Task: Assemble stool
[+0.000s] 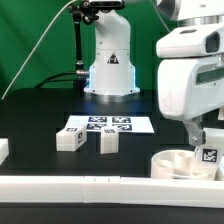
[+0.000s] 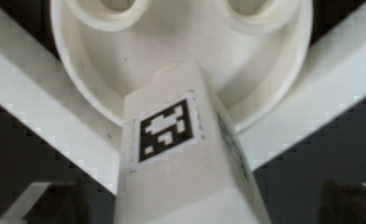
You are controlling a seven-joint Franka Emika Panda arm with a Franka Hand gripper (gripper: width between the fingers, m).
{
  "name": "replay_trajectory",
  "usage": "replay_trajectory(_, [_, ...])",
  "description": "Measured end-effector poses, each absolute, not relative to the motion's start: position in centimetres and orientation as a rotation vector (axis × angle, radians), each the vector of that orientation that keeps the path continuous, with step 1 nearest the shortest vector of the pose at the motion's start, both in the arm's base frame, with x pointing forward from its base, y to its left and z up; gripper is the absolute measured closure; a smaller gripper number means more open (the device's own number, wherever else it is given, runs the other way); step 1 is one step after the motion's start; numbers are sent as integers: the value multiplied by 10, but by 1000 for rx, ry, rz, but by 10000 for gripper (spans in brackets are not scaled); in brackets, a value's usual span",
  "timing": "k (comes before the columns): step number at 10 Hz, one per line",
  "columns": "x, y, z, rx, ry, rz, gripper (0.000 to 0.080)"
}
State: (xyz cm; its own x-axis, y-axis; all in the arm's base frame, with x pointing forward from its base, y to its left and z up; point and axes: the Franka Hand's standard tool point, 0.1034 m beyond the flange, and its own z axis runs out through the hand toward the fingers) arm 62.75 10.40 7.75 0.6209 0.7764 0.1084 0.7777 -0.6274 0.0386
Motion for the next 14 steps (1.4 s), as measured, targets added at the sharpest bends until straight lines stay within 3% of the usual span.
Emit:
replay_trajectory(3, [628, 98, 75, -2717, -1614, -160, 150])
replay_trajectory(7, [628, 96, 75, -2720, -1611, -158, 162])
replay_trajectory(9, [628, 95, 75, -2723, -1607, -158, 455])
replay_trajectory(14, [629, 90, 75, -2845, -1353, -165, 455])
